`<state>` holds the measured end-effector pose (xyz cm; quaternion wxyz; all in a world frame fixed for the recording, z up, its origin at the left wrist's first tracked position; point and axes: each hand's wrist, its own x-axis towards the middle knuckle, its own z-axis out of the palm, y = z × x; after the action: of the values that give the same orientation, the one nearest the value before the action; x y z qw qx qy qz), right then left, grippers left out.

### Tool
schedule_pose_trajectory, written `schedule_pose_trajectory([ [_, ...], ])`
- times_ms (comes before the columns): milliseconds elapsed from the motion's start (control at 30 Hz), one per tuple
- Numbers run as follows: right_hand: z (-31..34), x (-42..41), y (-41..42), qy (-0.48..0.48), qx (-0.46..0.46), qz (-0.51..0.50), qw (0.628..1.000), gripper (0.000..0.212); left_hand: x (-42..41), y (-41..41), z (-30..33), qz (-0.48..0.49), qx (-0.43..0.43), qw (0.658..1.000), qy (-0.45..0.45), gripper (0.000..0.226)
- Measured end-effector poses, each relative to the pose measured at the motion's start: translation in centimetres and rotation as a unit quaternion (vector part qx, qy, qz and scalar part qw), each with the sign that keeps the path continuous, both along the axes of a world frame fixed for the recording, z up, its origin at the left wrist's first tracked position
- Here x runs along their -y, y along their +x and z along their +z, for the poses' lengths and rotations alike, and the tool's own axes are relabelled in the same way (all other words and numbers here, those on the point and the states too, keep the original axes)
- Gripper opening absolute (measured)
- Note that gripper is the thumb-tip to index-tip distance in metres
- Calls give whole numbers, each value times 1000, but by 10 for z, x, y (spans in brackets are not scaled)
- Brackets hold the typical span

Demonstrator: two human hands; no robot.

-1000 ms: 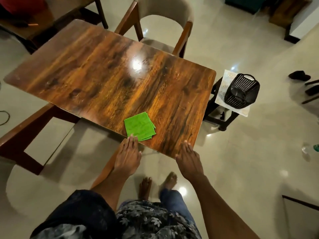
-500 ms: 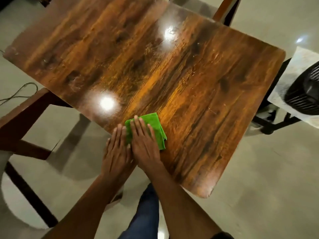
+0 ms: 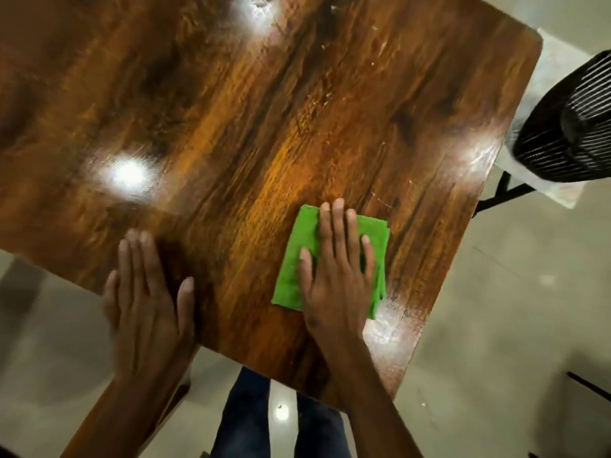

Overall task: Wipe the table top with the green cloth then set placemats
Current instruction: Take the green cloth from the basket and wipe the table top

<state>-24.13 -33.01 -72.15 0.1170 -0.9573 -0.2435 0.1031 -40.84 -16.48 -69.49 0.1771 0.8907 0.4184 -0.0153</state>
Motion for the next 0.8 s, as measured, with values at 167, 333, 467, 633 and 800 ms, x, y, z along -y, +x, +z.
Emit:
schedule_pose_trajectory([
  [167,-9,-4,85,-2,59,-41,997,68,-20,94,-18,-119,51,992,-3,71],
  [333,-13,-13,144,8,83,-111,990,70,-46,126,-36,-152,41,987,32,66],
  [467,-9,-11,92,-13,64,-118,991,68,-51,132,-39,-166,30,985,45,68],
  [633,-5,-38,51,-20,35,-79,996,71,-51,133,-37,-163,22,985,45,69],
  [800,-15,-105,115,10,78,-14,997,70,-51,135,-36,-167,20,985,31,71],
])
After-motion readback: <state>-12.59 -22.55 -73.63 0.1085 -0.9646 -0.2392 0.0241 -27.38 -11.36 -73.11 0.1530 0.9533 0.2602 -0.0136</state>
